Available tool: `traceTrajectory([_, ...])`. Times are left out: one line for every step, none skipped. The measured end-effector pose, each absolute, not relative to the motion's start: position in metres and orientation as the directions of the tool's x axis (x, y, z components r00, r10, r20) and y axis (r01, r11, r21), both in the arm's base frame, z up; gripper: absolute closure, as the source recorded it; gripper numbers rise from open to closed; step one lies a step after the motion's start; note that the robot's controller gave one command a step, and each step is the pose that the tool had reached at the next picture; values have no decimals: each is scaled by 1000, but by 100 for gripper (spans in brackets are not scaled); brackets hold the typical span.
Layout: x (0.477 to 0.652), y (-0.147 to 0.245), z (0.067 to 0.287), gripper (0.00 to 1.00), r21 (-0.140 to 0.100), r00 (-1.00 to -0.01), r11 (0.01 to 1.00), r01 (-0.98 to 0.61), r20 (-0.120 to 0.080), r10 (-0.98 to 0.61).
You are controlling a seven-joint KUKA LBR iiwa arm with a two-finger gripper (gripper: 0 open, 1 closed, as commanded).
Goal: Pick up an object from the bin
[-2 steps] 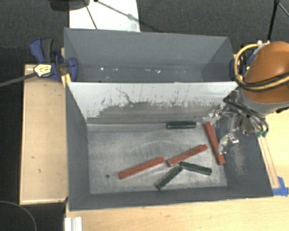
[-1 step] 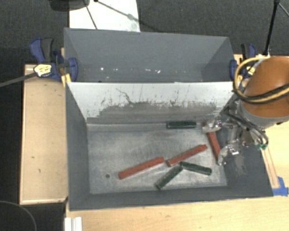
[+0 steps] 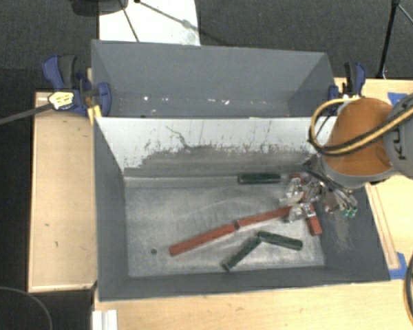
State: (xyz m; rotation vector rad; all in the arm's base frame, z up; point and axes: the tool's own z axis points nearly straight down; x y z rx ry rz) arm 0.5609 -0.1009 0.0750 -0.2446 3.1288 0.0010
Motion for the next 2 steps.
traceTrajectory([561, -101, 75, 100, 0, -988, 988, -157, -3, -157])
traceTrajectory([550, -113, 201, 100, -1, -992, 992, -129, -2, -129])
